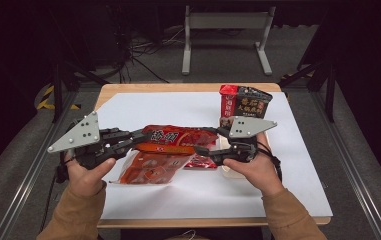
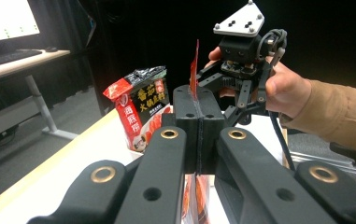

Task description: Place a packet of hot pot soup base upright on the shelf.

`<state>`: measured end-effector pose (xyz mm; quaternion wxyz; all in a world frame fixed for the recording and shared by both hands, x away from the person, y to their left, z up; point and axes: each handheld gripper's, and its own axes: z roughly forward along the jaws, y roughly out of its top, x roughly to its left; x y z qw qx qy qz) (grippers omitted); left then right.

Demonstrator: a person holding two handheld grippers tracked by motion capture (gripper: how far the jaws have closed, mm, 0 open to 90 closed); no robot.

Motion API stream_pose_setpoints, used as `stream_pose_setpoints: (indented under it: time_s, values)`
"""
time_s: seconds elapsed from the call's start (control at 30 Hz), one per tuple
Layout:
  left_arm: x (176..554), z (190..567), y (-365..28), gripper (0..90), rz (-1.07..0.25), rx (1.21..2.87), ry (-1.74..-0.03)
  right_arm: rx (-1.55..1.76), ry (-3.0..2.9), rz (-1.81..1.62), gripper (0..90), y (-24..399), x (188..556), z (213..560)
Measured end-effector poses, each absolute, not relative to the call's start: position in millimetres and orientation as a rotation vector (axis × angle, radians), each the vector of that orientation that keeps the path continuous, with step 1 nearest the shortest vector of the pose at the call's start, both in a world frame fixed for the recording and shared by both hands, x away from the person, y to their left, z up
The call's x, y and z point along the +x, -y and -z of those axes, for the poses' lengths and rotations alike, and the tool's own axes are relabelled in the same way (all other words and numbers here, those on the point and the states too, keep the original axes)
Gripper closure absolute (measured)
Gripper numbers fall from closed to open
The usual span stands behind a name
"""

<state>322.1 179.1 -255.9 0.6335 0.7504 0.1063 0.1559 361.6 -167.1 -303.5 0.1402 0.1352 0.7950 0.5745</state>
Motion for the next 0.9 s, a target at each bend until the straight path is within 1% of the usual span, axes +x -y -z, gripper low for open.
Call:
stream_pose_setpoints:
  time_s: [0.1,0.27,0.33,0.37,0.47,0.63,0.9]
  values:
    - [321.7,256.9,-176.6,90.0,-0.348,1.714,-0.241,0.358,-2.309,-1.673,44.0,162.8,361.2,304.2]
    - [321.3,257.8,-174.1,90.0,-0.359,1.719,-0.23,0.32,-2.344,-1.704,53.4,156.6,360.9,305.6]
    - [321.0,258.3,-173.2,90.0,-0.354,1.72,-0.23,0.303,-2.363,-1.714,60.4,153.9,359.8,305.9]
    - [321.1,258.5,-173.2,90.0,-0.354,1.721,-0.229,0.286,-2.381,-1.715,66.5,152.4,358.6,306.1]
    - [321.5,258.5,-173.8,90.0,-0.355,1.72,-0.227,0.261,-2.396,-1.712,78.0,151.3,356.8,305.5]
    - [322.0,258.6,-175.8,90.0,-0.359,1.707,-0.237,0.246,-2.399,-1.744,88.2,152.8,354.4,302.9]
    - [323.5,258.9,-179.0,90.0,-0.349,1.68,-0.234,0.247,-2.36,-1.761,89.7,155.3,347.8,293.6]
